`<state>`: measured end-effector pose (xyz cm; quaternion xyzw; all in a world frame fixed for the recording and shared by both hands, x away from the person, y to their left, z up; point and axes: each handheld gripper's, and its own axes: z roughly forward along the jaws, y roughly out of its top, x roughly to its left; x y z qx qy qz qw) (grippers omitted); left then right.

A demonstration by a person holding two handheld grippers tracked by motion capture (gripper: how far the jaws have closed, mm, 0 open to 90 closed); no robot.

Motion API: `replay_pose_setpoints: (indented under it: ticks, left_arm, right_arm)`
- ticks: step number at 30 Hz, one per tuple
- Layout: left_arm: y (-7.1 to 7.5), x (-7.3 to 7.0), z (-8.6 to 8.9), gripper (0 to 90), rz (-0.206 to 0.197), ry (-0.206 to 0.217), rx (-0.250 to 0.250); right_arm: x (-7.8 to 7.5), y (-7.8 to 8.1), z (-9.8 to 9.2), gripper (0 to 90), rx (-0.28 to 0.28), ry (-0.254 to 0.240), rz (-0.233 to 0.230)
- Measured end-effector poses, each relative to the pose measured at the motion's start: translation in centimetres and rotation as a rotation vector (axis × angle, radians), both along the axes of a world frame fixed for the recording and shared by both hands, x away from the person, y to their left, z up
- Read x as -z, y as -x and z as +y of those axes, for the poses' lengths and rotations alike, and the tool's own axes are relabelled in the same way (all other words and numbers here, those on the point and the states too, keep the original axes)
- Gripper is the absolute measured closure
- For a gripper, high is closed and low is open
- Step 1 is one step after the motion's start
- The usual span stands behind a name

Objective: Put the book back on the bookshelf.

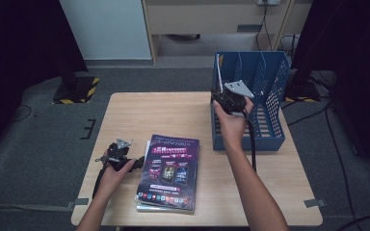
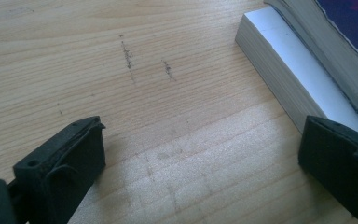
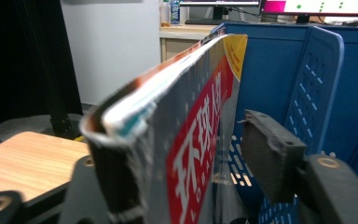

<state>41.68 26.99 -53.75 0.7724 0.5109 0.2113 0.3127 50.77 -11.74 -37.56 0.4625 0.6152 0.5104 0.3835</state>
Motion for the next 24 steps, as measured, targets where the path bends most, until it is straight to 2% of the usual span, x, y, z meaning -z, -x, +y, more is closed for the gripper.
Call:
replay_pose_setpoints:
  ticks: [9,16,24]
  left_arm:
    - [0.0,0.0,0.0,0.0,0.000,0.000,0.000]
    - [0.0,0.0,0.0,0.0,0.000,0.000,0.000]
    - [0.0,0.0,0.0,0.0,0.002,-0.002,0.004]
  right_arm:
    - [0.4,0.3,0.1,28.4,-0.011,0.010,0.010]
    - [0.3,0.7,0.3,14.1,-0.034,0.015,0.033]
    - [0.6,2.2,-0.3,10.4,-0.070,-0.006,0.049]
